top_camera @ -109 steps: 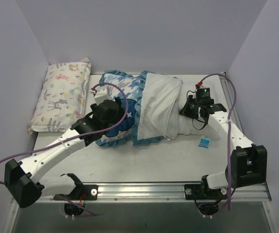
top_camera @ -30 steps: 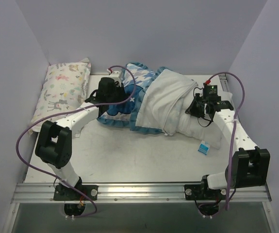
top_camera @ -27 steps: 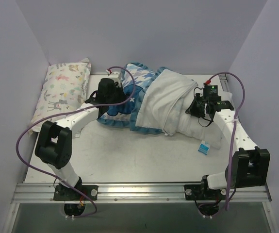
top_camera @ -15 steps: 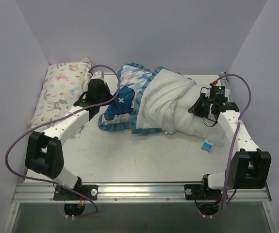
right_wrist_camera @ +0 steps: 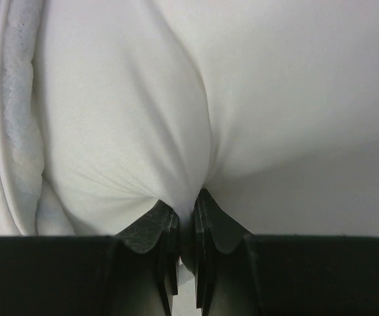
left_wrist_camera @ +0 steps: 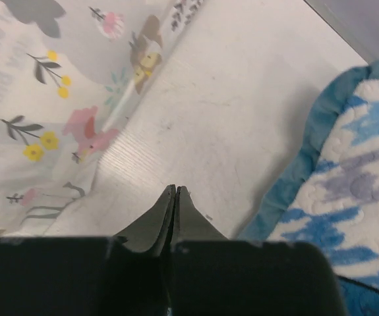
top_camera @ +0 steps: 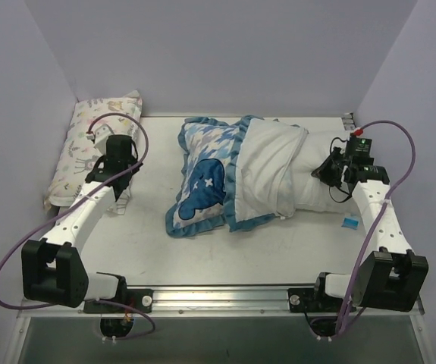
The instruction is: Remove the pillowcase from the pillow
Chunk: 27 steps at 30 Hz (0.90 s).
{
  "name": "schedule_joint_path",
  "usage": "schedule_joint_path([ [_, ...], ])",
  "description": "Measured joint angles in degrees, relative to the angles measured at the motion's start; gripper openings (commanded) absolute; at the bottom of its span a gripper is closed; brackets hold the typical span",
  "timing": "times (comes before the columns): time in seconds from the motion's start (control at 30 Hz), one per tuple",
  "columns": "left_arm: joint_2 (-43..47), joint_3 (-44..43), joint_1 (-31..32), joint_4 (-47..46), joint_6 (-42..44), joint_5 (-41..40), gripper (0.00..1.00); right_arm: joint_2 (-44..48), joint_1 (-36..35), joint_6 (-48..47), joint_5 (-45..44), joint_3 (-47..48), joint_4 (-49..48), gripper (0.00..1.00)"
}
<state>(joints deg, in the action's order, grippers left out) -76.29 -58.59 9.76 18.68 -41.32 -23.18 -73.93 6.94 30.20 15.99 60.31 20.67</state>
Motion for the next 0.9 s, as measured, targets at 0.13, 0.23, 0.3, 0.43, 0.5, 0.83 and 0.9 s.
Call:
schedule_joint_path([
  [0.13,-0.52,0.0,6.14,0.04,0.7,0.42,0.04,2.1,-3.78,-1.27,-3.93,0.33,2.25,0.0],
  [0.23,-0.59,-0.04,11.37,-0.44,2.99,2.62,0.46,3.58,-10.27,-2.47,-7.1,1.11,4.02,0.0],
  [0.3,-0.59,-0.24,15.3,-0.81,4.87,4.07,0.74,4.79,-13.2,-2.89,-7.32,1.11,4.68,0.0],
  [0.43,1.11,-0.09,26.21,0.17,6.23,2.05,0.84,5.53,-14.86,-3.72,-7.28,1.11,5.77,0.06],
  [0.5,3.74,1.92,31.41,0.42,5.7,0.63,0.86,5.51,-14.88,-4.26,-7.82,1.11,6.29,0.31],
  [0.83,10.19,16.57,32.61,-1.14,-1.51,-4.04,0.92,9.44,-19.43,-7.65,-11.63,1.09,7.08,0.82],
  [0.9,10.56,18.84,29.31,-4.5,-0.7,-1.55,0.92,11.43,-21.35,-8.35,-12.55,1.09,7.34,0.85],
])
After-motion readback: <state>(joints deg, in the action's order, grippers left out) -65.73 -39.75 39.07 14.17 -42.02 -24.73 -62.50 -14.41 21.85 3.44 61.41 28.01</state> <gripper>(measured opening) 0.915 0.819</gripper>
